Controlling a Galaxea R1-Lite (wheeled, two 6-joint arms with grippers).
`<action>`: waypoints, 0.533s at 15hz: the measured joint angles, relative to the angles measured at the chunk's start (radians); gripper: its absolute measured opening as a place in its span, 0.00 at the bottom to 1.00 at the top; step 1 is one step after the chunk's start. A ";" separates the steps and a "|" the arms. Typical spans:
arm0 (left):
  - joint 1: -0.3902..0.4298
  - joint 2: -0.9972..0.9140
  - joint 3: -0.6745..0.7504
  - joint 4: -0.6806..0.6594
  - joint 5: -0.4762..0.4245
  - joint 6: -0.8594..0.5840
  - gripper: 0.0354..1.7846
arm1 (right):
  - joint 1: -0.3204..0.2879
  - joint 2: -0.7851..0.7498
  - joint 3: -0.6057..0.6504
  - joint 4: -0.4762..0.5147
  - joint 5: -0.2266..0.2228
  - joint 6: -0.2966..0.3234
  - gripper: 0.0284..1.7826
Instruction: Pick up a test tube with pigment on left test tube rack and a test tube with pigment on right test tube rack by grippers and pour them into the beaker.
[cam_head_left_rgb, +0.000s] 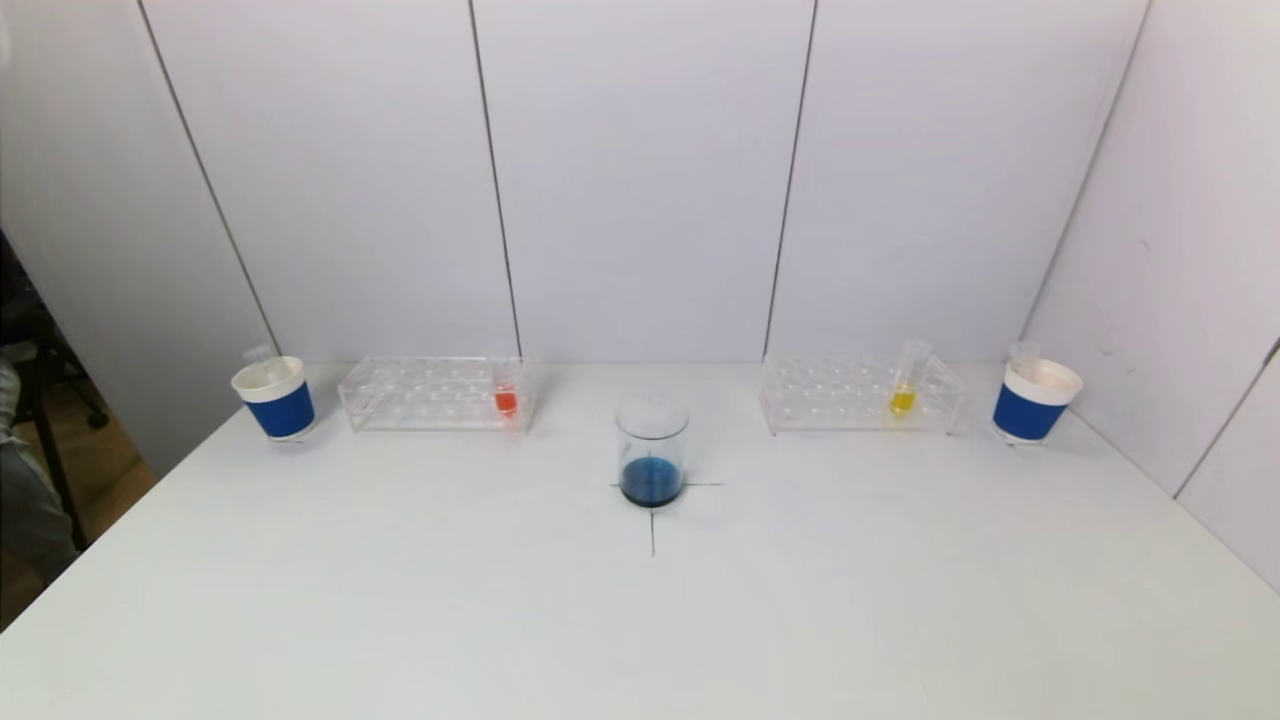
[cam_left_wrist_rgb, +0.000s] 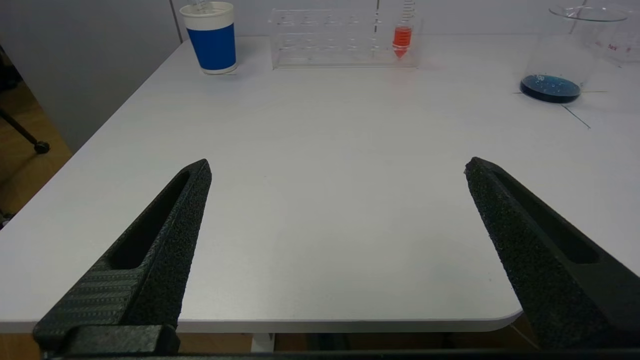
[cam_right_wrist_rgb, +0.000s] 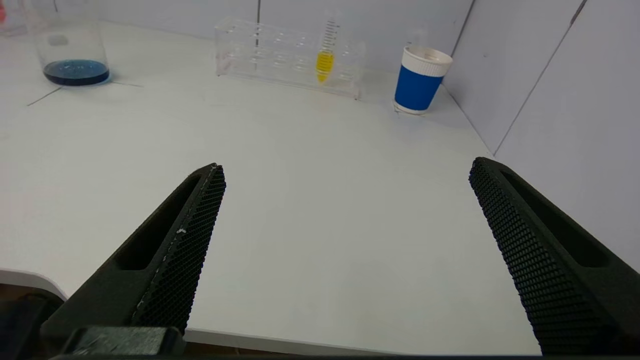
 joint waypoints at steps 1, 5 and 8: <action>0.000 0.000 0.000 0.000 0.000 0.000 0.99 | 0.000 -0.001 0.000 0.004 -0.002 0.032 0.99; 0.000 0.000 0.000 0.000 0.000 0.000 0.99 | 0.000 -0.003 0.000 0.006 -0.046 0.170 0.99; 0.000 0.000 0.000 0.000 0.000 0.000 0.99 | 0.000 -0.003 0.000 0.004 -0.059 0.205 0.99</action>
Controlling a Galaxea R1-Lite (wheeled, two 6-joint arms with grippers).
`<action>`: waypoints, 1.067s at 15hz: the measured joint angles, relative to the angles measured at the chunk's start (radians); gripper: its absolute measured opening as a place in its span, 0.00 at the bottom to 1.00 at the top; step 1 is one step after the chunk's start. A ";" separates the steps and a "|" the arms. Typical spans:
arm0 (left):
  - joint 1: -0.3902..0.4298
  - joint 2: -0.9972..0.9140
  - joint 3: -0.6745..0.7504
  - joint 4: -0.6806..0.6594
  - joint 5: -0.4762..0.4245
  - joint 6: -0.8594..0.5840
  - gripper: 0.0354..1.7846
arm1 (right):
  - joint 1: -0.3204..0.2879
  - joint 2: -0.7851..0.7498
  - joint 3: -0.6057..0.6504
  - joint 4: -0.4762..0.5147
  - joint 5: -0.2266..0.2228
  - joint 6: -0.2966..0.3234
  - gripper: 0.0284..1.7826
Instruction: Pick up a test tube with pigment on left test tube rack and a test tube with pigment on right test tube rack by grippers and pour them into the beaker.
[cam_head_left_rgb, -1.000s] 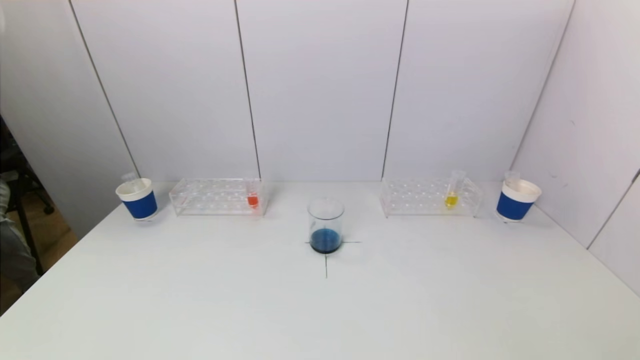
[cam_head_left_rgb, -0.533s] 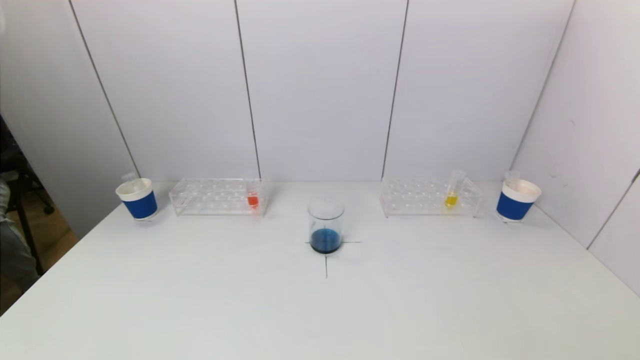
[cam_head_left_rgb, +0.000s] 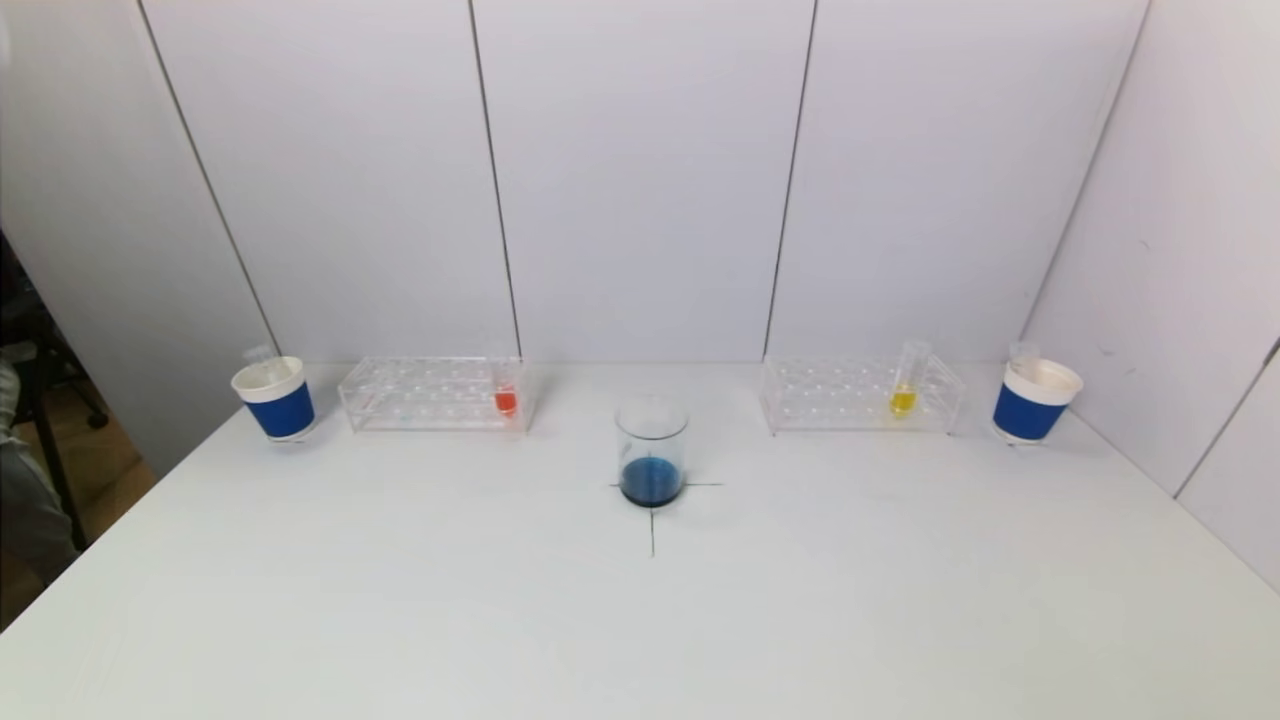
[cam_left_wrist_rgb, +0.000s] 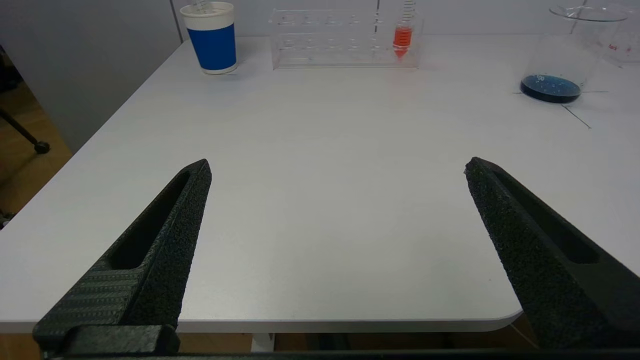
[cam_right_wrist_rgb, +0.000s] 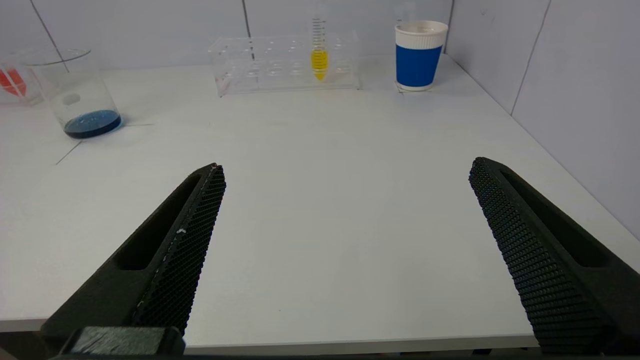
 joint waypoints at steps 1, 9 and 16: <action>0.000 0.000 0.000 0.000 0.000 0.000 0.99 | 0.000 0.000 0.000 0.000 0.000 0.000 0.99; 0.000 0.000 0.000 0.000 0.000 -0.001 0.99 | 0.000 0.000 0.000 0.000 0.000 0.000 0.99; 0.000 0.000 0.000 0.000 0.000 0.000 0.99 | 0.000 0.000 0.000 0.000 -0.001 0.002 0.99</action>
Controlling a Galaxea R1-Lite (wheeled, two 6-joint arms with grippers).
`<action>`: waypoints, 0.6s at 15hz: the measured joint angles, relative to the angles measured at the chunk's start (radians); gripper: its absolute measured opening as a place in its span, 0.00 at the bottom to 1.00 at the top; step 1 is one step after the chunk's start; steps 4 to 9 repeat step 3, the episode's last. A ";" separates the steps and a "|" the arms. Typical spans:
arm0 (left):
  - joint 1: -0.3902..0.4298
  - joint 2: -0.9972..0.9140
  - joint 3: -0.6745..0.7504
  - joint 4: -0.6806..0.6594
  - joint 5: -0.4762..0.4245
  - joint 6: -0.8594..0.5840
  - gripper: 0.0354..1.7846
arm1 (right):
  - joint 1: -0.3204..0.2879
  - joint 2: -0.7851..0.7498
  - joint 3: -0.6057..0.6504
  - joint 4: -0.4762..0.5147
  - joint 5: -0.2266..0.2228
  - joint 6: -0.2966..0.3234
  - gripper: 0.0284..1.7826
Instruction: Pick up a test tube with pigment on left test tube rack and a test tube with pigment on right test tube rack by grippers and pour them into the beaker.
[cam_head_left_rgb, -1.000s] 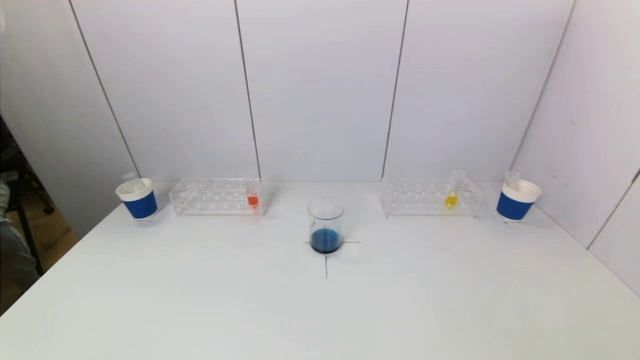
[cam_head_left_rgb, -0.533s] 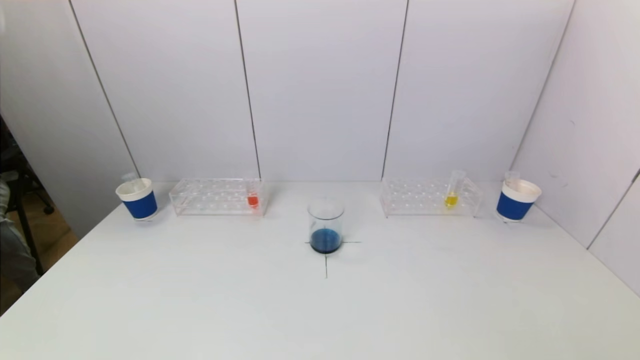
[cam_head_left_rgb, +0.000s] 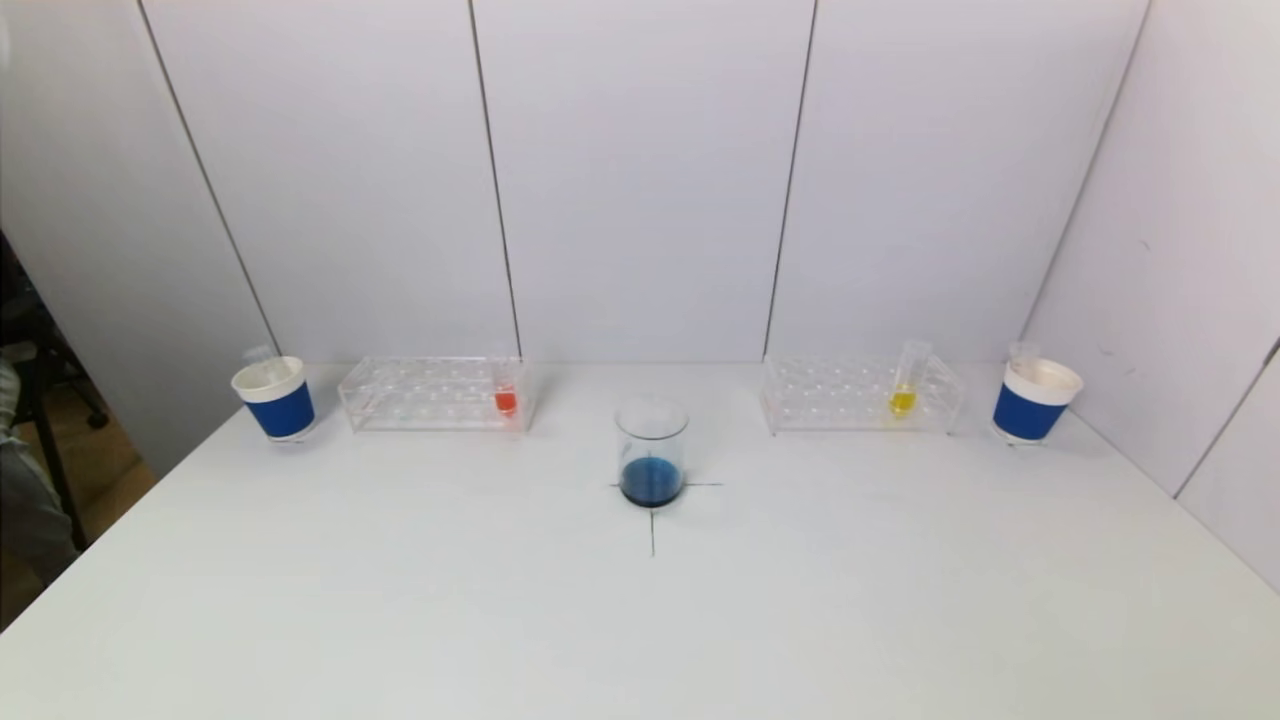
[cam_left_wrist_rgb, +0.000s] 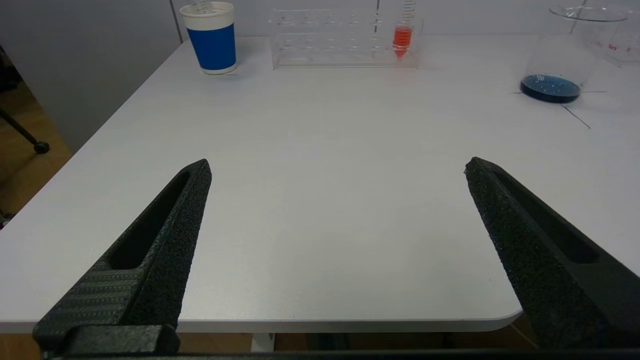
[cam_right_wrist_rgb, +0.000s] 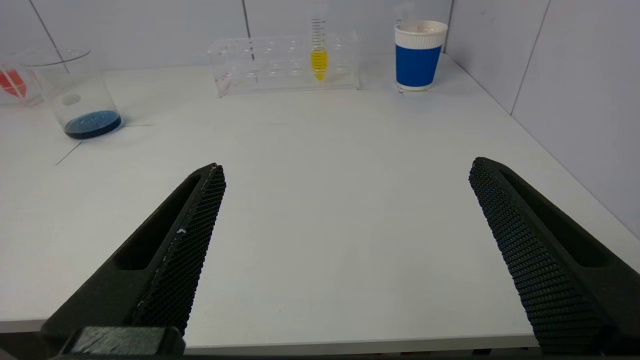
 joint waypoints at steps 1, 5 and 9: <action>0.000 0.000 0.000 0.000 0.000 0.000 0.99 | 0.000 0.000 0.000 0.000 0.000 -0.001 0.99; 0.000 0.000 0.000 0.000 0.000 0.000 0.99 | 0.000 0.000 0.000 0.000 0.000 -0.001 0.99; 0.000 0.000 0.000 0.000 0.000 0.000 0.99 | 0.000 0.000 0.000 0.000 0.000 -0.001 0.99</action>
